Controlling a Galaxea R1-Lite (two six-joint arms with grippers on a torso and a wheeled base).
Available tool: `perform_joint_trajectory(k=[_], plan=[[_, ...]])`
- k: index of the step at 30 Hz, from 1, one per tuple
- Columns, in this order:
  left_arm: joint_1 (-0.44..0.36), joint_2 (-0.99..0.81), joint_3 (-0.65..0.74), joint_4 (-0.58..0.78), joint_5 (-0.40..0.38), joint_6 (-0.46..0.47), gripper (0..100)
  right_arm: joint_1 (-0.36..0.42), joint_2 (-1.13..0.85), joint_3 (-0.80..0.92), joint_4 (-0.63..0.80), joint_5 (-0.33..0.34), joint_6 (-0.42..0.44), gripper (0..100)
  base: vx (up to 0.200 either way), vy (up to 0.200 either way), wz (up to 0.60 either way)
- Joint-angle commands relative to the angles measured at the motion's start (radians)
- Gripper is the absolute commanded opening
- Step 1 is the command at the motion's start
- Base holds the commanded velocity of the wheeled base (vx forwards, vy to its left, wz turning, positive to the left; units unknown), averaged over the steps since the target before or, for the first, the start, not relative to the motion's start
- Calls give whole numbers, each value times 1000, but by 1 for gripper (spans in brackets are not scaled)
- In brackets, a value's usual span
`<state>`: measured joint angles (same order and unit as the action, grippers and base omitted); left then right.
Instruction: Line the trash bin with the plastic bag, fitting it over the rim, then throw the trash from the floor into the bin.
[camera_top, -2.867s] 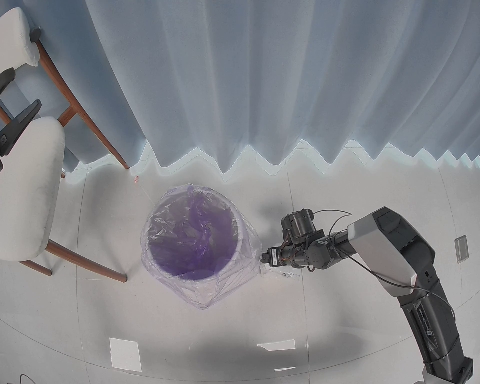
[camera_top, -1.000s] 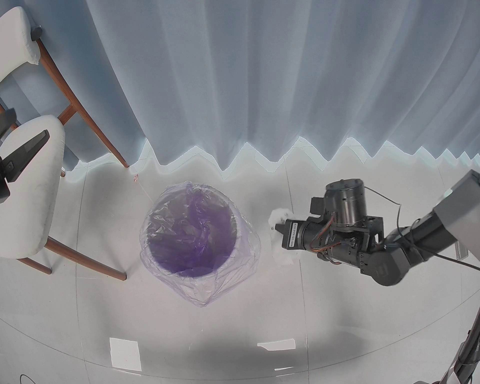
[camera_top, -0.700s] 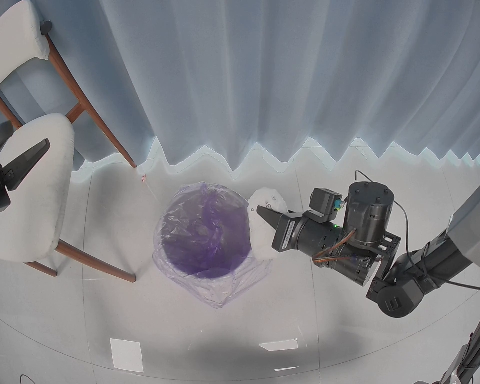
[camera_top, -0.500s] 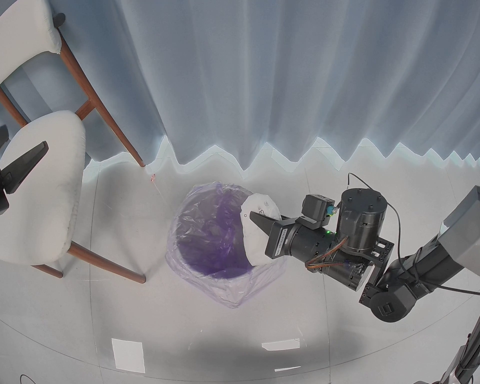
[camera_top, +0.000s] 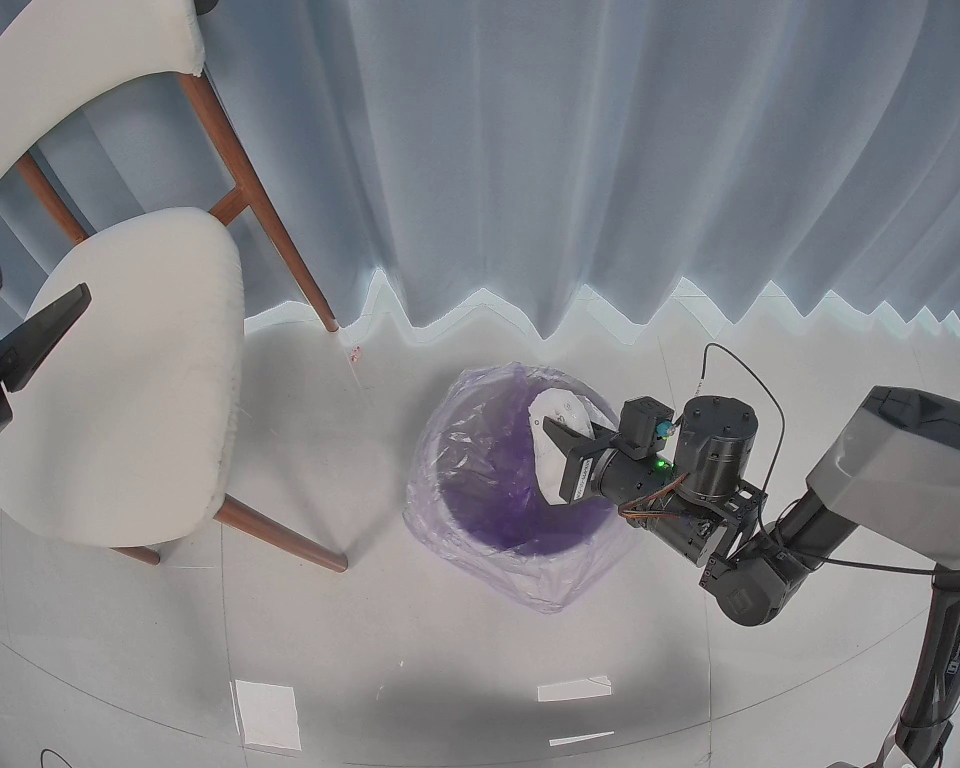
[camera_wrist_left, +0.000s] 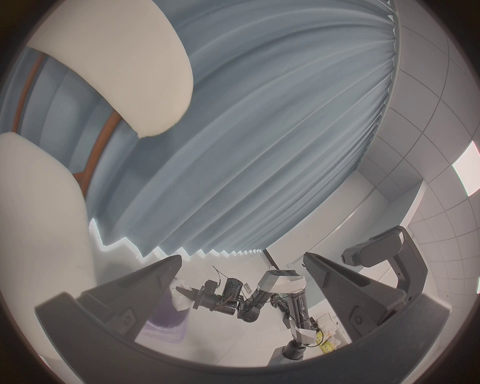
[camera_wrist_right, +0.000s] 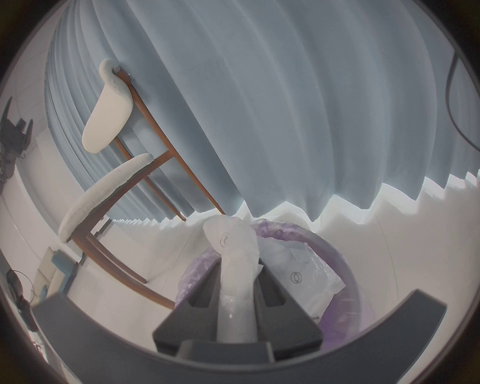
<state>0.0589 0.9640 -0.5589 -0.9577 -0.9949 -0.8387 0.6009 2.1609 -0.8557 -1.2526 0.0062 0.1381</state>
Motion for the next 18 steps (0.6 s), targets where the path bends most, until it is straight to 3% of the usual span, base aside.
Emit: perform_joint_trajectory(k=[1, 3, 18], plan=[[-5, 2, -3, -4, 1, 4, 100, -42, 103, -19, -41, -5, -8, 0, 0, 200, 0], [-10, 5, -3, -9, -1, 7, 100, -49, 106, -19, -41, -5, -9, 0, 0, 200, 0], [-30, -2, -4, -10, 2, 9, 100, -92, 91, 43, -99, -5, -17, 0, 0, 0, 0]])
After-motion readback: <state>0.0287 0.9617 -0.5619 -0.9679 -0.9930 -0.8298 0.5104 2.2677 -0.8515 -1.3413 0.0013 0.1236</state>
